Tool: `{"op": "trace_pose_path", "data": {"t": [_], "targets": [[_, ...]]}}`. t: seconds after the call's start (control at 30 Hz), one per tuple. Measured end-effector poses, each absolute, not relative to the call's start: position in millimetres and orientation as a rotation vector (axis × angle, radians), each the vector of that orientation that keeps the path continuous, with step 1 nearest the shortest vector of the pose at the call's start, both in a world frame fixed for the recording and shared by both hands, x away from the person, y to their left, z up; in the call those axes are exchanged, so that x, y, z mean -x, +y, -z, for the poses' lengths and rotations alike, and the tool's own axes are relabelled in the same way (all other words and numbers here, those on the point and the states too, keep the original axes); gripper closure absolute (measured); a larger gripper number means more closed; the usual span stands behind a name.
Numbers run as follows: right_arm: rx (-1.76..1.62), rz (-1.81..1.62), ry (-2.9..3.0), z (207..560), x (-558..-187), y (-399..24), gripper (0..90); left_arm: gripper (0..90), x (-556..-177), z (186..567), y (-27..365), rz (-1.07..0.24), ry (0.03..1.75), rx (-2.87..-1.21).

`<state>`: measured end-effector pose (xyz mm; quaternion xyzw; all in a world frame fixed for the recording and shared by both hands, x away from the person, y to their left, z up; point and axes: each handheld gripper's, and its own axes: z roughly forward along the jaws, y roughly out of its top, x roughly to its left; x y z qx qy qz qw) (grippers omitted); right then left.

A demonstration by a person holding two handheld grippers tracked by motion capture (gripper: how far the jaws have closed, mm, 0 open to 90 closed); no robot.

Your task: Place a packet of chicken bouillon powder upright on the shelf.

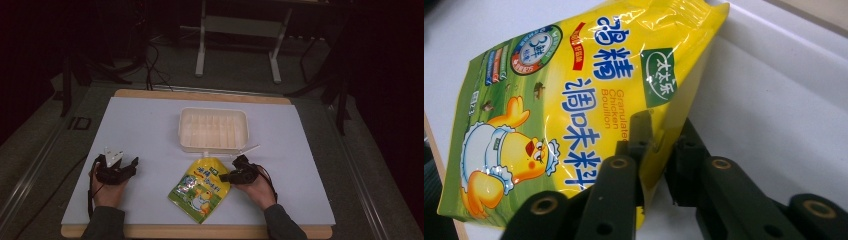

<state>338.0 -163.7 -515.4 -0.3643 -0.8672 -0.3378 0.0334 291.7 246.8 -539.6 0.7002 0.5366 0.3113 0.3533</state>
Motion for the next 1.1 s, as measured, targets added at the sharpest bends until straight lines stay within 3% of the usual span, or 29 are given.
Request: {"op": "trace_pose_path", "data": {"t": [0.13, 0.7, 1.1], "targets": [[1.11, 1.081, -2.67, 511, -337, -163, 89.9, 37.8, -292, 540, 246, -0.807, 1.388, -1.809], [1.021, 1.276, -2.764, 449, -334, -167, 90.0, 37.9, -291, 540, 246, -0.808, 1.387, -1.804], [1.131, 1.456, -2.797, 398, -337, -202, 90.0, 37.9, -291, 540, 246, -0.81, 1.389, -1.804]]}}
